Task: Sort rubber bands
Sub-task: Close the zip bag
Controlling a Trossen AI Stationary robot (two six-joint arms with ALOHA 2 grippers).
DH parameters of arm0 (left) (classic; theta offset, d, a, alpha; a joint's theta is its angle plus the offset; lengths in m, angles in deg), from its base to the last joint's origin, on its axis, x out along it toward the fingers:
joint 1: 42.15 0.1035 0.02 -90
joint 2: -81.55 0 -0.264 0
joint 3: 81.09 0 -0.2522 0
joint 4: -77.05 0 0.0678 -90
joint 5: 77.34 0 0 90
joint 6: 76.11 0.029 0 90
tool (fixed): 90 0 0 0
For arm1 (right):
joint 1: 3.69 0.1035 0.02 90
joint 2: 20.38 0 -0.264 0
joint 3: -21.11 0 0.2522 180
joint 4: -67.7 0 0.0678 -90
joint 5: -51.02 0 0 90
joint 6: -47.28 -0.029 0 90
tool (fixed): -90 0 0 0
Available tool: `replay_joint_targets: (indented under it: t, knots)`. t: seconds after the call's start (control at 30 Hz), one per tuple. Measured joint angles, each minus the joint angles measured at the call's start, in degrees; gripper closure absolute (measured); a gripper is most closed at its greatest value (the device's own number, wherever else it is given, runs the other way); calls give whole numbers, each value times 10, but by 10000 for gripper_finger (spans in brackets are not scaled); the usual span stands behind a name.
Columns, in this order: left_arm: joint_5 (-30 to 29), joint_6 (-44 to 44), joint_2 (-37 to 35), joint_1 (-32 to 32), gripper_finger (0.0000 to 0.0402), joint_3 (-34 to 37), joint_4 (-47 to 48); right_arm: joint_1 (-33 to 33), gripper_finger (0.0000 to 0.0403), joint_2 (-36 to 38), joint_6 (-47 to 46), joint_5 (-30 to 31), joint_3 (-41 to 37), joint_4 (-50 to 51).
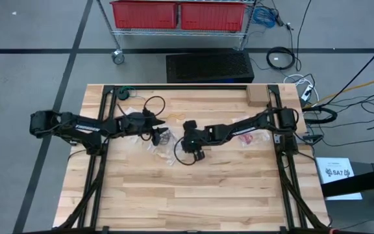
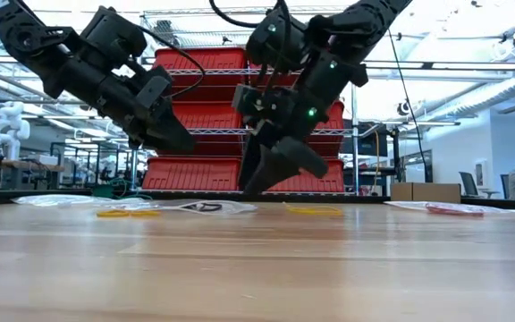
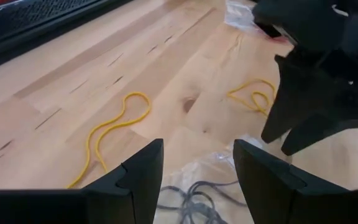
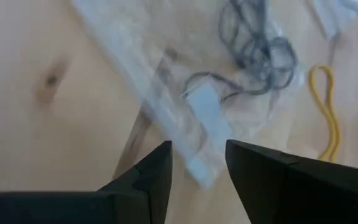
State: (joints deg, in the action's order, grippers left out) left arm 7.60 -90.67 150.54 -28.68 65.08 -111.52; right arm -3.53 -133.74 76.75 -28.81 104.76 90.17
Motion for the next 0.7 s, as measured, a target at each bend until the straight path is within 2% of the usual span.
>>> replay_joint_targets:
  t: [0.13, 0.27, 0.43, 0.53, 0.7]
  knots:
    - [2, -8, 0, 9, 204, 0, 4, 0, 264, -19, 20, 1, 0, -17]
    - [37, -36, 0, 23, 204, 0, 5, -1, 283, -40, 53, 1, 0, -42]
    - [64, -47, 0, 34, 204, 0, 5, -1, 348, -43, 99, 7, 1, -51]
    - [66, -47, 0, 40, 204, -1, 5, -1, 393, -37, 154, 66, -1, -41]
    - [95, -47, 0, 61, 213, -13, 4, 1, 399, -20, 294, 146, 0, -40]
